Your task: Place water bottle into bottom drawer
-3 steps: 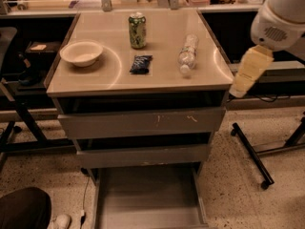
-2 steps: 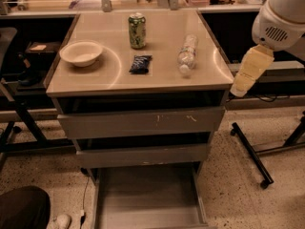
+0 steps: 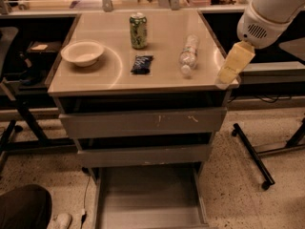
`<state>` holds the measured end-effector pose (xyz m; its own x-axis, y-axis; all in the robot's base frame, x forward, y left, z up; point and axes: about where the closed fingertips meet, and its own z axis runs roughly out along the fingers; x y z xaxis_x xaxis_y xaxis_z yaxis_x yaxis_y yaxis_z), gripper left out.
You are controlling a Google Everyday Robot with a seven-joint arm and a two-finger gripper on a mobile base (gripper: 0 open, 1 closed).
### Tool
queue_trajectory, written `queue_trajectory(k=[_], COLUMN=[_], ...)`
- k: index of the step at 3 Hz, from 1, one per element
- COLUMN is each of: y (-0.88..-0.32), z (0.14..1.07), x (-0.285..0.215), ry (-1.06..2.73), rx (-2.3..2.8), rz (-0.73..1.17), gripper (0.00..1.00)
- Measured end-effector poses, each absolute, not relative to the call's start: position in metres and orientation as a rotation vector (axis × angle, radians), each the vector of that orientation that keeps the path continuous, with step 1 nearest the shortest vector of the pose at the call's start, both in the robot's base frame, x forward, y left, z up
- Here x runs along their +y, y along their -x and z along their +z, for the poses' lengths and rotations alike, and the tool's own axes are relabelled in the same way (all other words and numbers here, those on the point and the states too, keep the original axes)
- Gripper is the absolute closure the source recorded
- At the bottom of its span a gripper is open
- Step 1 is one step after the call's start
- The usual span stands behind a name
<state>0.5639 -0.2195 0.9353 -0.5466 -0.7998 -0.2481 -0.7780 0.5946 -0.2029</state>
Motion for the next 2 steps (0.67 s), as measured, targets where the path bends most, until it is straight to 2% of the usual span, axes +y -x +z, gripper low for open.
queue_trajectory(k=[1, 2], y=[-0.603, -0.606], z=[0.921, 0.918], x=[-0.206, -0.186], ry=[1.167, 1.21], rx=[2.606, 2.611], rz=[-0.056, 0.017], gripper=[0.0, 0.0])
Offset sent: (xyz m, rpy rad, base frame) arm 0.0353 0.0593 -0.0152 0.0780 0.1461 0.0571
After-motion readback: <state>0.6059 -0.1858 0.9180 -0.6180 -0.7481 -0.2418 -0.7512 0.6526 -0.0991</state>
